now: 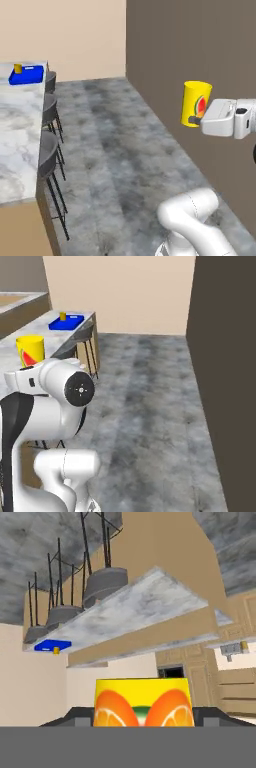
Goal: There is a tray on the dining counter. Grab the cup, mug, and pitcher and place them on the tray. The pitcher may be placed next to the tray if it cannot fit the tray.
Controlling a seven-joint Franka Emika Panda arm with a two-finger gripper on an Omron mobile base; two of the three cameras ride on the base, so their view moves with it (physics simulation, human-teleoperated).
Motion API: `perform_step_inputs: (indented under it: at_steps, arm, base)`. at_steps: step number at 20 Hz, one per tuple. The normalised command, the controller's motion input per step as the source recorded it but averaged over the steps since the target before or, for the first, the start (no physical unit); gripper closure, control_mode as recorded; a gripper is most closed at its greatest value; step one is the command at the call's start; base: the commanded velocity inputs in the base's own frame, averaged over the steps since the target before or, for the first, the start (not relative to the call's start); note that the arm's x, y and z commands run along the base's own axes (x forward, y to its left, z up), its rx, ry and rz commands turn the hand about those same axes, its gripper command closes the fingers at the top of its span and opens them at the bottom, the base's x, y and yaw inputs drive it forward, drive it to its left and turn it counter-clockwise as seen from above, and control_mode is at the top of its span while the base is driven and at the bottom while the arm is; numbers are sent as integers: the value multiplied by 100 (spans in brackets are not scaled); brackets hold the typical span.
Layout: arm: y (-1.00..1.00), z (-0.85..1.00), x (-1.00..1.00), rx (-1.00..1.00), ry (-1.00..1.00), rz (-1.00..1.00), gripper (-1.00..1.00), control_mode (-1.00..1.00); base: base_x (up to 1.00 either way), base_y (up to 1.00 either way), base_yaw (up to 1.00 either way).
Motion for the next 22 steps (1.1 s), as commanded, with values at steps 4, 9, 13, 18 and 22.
perform_step_inputs:
  at_steps: [4,9,13,18,22]
  arm:
    - [0,0,0,0,0,0,100,100]
    - [0,0,0,0,0,0,100,100]
    - [0,0,0,0,0,0,100,100]
    - [0,0,0,0,0,0,100,100]
    - [0,0,0,0,0,0,100,100]
  base:
    - [88,-73,52]
    - [90,-76,50]
    - [91,-79,49]
    - [86,-79,49]
    - [89,-86,47]
